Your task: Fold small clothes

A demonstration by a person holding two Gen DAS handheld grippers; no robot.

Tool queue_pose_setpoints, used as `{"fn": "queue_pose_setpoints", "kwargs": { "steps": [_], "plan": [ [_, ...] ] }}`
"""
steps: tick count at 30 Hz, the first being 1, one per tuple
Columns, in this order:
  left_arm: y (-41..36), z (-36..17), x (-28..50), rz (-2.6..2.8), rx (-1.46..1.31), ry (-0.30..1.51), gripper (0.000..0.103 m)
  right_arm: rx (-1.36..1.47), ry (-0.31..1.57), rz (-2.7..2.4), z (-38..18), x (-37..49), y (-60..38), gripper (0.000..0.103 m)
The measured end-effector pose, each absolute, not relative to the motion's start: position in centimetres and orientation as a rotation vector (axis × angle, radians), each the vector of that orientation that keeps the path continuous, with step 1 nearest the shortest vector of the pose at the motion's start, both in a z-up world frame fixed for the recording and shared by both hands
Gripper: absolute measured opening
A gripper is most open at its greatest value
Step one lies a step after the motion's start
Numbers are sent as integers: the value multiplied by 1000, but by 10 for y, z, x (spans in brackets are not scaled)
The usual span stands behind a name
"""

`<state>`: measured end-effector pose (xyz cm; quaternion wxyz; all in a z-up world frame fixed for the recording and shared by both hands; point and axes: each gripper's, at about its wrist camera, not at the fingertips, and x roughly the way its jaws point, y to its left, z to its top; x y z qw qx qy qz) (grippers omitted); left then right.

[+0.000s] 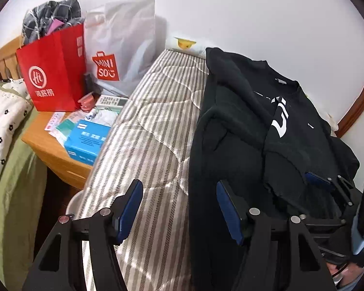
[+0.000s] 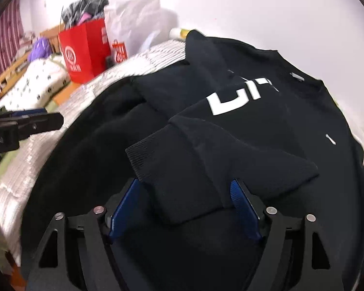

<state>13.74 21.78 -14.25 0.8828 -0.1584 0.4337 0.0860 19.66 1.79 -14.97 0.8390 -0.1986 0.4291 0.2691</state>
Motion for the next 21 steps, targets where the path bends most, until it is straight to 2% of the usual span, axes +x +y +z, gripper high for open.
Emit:
{"fn": "queue_pose_setpoints", "kwargs": {
  "steps": [3, 5, 9, 11, 12, 13, 14, 16, 21],
  "plan": [
    [217, -146, 143, 172, -338, 909, 60, -440, 928, 555, -160, 203, 27, 80],
    [216, -149, 146, 167, -349, 911, 60, -442, 948, 545, -167, 208, 31, 85],
    [217, -153, 149, 169, -358, 917, 60, -431, 943, 548, -169, 213, 35, 86],
    [218, -154, 150, 178, -363, 923, 60, -425, 945, 561, -170, 218, 35, 84],
    [219, -155, 150, 183, -366, 928, 60, -424, 942, 563, -168, 220, 34, 71],
    [220, -155, 150, 185, -367, 930, 60, -429, 928, 558, -166, 220, 32, 46],
    [220, -156, 150, 188, -367, 931, 60, -445, 909, 548, -163, 220, 30, 35],
    [218, -157, 152, 194, -362, 941, 60, -435, 890, 556, -152, 222, 18, 30],
    [200, -166, 164, 210, -278, 985, 60, -333, 781, 505, -108, 233, -32, 29]
  ]
}}
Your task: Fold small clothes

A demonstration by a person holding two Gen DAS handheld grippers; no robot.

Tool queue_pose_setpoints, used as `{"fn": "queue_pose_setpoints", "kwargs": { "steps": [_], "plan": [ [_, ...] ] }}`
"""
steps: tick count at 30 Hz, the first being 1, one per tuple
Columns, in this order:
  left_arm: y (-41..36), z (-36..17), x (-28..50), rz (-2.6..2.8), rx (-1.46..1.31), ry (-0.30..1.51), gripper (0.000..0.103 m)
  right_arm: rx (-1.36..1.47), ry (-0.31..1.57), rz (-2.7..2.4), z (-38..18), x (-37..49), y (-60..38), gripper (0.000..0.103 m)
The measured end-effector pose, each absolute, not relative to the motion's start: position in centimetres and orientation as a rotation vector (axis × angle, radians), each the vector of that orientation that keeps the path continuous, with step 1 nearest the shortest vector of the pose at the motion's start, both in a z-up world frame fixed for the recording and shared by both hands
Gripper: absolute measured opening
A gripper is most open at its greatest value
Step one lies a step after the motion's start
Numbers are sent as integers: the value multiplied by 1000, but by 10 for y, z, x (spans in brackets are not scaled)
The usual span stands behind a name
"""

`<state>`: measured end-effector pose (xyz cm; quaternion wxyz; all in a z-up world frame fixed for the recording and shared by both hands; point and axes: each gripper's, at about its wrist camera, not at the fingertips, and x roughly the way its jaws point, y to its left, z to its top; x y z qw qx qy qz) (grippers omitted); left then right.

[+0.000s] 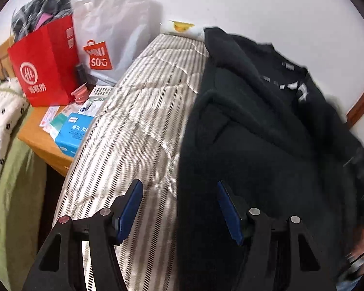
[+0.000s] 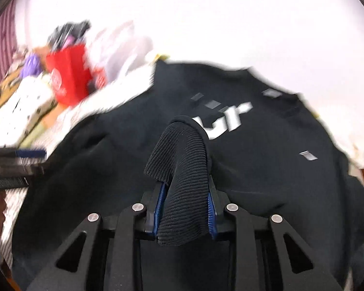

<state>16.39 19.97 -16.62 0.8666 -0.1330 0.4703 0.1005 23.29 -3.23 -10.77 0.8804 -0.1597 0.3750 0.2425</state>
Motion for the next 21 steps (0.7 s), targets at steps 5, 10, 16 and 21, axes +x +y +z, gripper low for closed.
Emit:
{"fn": "queue_pose_setpoints", "kwargs": {
  "steps": [5, 10, 16, 21],
  "plan": [
    [190, -171, 168, 252, -239, 994, 60, -189, 726, 377, -66, 267, -110, 29],
    [184, -169, 169, 258, -218, 1003, 60, -14, 774, 245, -66, 304, -195, 28],
    [182, -168, 172, 265, -208, 1014, 60, 59, 858, 157, -103, 311, -244, 27],
    [179, -165, 170, 267, -193, 1011, 60, 65, 948, 106, -131, 315, -260, 32]
  ]
}}
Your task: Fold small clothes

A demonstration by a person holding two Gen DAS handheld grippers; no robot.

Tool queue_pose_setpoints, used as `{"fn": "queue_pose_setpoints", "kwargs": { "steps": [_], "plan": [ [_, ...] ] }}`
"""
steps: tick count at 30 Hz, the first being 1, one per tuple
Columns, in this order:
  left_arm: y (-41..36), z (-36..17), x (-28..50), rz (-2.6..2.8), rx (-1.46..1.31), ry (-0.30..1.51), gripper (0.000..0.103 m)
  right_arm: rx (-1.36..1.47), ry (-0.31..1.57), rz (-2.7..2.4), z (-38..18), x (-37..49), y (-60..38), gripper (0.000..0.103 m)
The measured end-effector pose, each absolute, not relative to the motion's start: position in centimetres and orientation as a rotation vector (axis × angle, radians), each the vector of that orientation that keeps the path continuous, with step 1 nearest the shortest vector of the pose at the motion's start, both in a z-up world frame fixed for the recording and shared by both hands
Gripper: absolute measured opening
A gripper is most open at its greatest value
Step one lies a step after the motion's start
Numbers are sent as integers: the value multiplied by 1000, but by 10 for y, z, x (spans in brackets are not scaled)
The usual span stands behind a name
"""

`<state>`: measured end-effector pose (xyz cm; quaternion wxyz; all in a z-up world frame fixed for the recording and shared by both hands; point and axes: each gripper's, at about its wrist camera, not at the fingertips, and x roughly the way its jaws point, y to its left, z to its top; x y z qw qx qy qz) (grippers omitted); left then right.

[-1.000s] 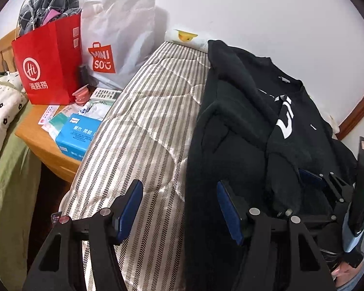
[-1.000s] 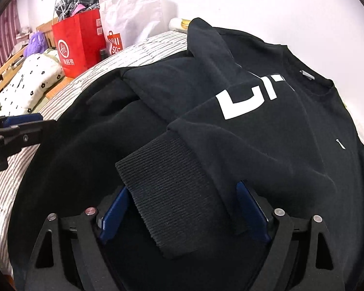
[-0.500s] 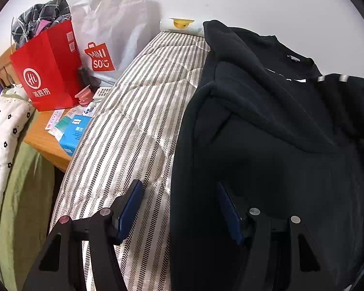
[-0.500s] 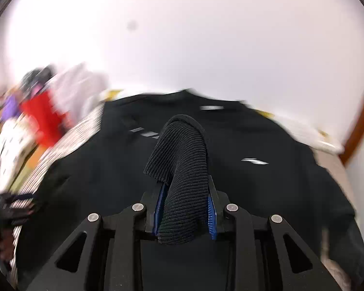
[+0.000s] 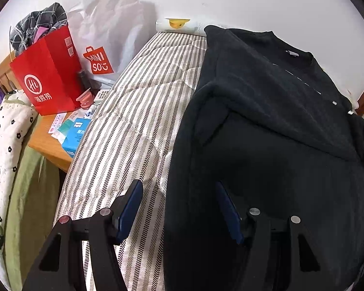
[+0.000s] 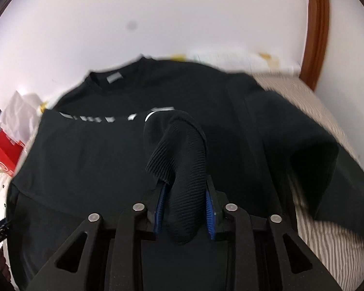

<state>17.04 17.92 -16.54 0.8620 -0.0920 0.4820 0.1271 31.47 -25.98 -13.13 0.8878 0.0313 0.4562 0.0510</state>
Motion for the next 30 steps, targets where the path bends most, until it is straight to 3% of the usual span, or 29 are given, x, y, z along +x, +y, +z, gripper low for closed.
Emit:
{"fn": "queue_pose_setpoints", "kwargs": {
  "steps": [9, 11, 19, 22, 30],
  "plan": [
    [180, -160, 170, 250, -188, 988, 60, -90, 906, -54, -108, 285, -283, 41],
    [180, -157, 171, 240, -185, 974, 60, -92, 870, -33, -93, 283, -280, 48],
    [190, -144, 187, 209, -184, 918, 60, -76, 818, 296, -69, 322, -169, 51],
    [201, -144, 197, 189, -224, 901, 51, -90, 809, 382, -73, 339, -120, 51],
    [208, -157, 230, 143, -231, 905, 38, -103, 829, 542, -96, 392, -16, 51]
  ]
}}
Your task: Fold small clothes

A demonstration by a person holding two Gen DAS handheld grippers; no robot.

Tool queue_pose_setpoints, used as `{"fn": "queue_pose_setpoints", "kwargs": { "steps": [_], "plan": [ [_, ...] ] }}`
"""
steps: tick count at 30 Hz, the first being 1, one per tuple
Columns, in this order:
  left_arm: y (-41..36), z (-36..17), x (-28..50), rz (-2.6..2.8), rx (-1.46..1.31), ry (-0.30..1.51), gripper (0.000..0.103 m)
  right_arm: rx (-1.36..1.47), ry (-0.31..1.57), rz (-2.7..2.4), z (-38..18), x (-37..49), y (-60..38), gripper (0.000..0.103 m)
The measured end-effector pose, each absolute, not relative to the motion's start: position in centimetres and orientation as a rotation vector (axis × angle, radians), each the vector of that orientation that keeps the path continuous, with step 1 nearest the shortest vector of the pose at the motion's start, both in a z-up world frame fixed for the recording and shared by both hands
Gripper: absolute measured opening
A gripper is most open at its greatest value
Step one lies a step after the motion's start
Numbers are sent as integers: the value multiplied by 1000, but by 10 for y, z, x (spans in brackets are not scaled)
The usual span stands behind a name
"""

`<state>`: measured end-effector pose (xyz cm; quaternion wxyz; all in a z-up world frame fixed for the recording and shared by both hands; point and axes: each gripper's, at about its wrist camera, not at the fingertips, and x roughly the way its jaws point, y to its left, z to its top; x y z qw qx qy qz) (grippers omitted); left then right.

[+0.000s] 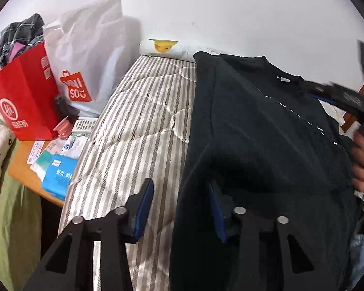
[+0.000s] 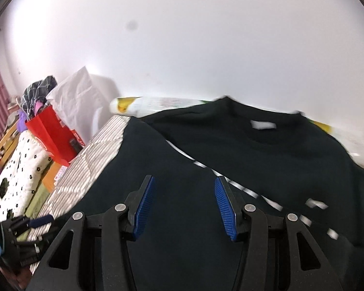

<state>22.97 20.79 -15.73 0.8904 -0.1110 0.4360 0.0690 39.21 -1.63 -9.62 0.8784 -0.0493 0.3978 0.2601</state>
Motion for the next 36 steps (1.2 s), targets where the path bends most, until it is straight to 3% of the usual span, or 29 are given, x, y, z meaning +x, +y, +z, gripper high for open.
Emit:
{"fn": "queue_pose_setpoints", "kwargs": {
  "steps": [8, 19, 21, 24, 26, 36],
  "plan": [
    [194, -164, 242, 116, -141, 870, 9, -178, 864, 615, -128, 447, 62, 51],
    [197, -170, 243, 89, -137, 844, 8, -146, 937, 721, -148, 508, 128, 49],
    [197, -171, 242, 93, -141, 840, 8, -149, 957, 745, -154, 511, 132, 45],
    [197, -171, 242, 105, -134, 837, 7, -151, 966, 805, -154, 508, 134, 17],
    [197, -168, 240, 119, -133, 819, 7, -168, 946, 821, -152, 504, 136, 9],
    [220, -178, 244, 216, -180, 859, 7, -199, 888, 810, -157, 507, 184, 7]
  ]
}}
